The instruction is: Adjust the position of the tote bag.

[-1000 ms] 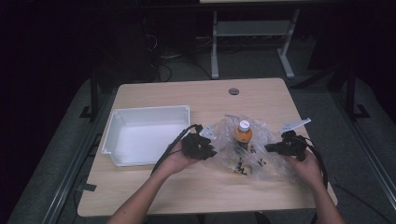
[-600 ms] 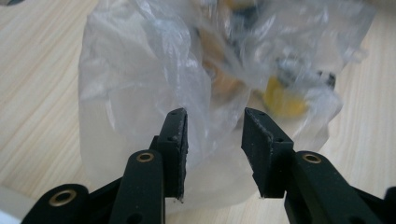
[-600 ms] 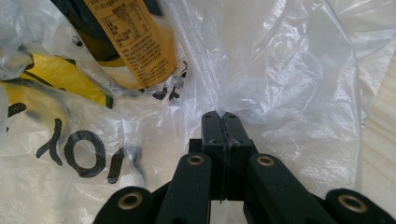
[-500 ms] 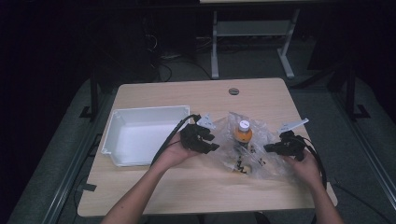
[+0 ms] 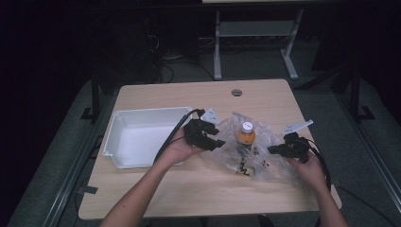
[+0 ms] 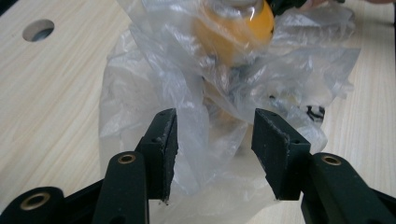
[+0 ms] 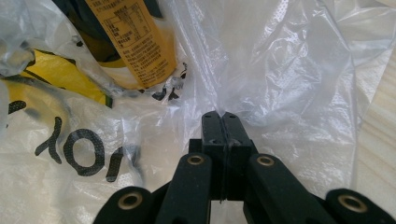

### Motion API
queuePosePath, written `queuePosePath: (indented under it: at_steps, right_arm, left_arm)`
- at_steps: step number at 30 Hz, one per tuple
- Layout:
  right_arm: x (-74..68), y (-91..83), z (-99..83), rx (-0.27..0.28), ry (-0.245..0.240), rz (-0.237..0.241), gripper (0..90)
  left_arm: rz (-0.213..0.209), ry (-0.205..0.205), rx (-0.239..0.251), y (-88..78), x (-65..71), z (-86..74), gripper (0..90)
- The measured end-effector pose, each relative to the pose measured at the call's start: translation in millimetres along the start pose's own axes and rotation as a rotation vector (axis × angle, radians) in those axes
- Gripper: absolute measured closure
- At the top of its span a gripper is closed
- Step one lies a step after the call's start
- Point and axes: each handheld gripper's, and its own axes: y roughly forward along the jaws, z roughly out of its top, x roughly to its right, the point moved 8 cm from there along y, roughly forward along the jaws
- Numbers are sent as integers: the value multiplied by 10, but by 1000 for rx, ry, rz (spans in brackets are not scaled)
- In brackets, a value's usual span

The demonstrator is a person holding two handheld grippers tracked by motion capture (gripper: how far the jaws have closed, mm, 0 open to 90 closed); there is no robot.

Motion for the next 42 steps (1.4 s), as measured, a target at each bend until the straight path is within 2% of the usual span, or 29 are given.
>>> queuePosePath:
  at_steps: [4,7,13,21,26,28,32,35,39,42]
  right_arm:
    - [-5,-4,0,-2,-1,-1,893]
    - [-5,-13,2,-1,-2,-2,893]
    - [3,-27,11,7,-8,-2,893]
    - [17,-55,21,26,-13,-4,892]
    - [15,-64,23,25,-9,-5,892]
    - [17,-66,26,27,-10,-6,892]
    - [26,-67,29,32,-16,-9,892]
    - [16,-66,29,29,-7,-7,892]
    - [20,-59,34,32,-12,-8,892]
    - [15,-53,35,28,-11,-8,892]
  left_arm:
    - [-1,9,4,17,-14,100,468]
    - [-7,7,31,45,-10,199,456]
    - [-39,21,43,172,17,321,458]
    - [-69,24,9,370,46,260,475]
    - [-78,21,3,456,50,216,492]
    - [-89,32,-7,466,49,199,507]
    - [-90,50,-10,483,56,162,578]
    - [-101,40,0,478,49,138,666]
    - [-87,52,-1,470,29,113,780]
    - [-84,44,23,446,23,115,863]
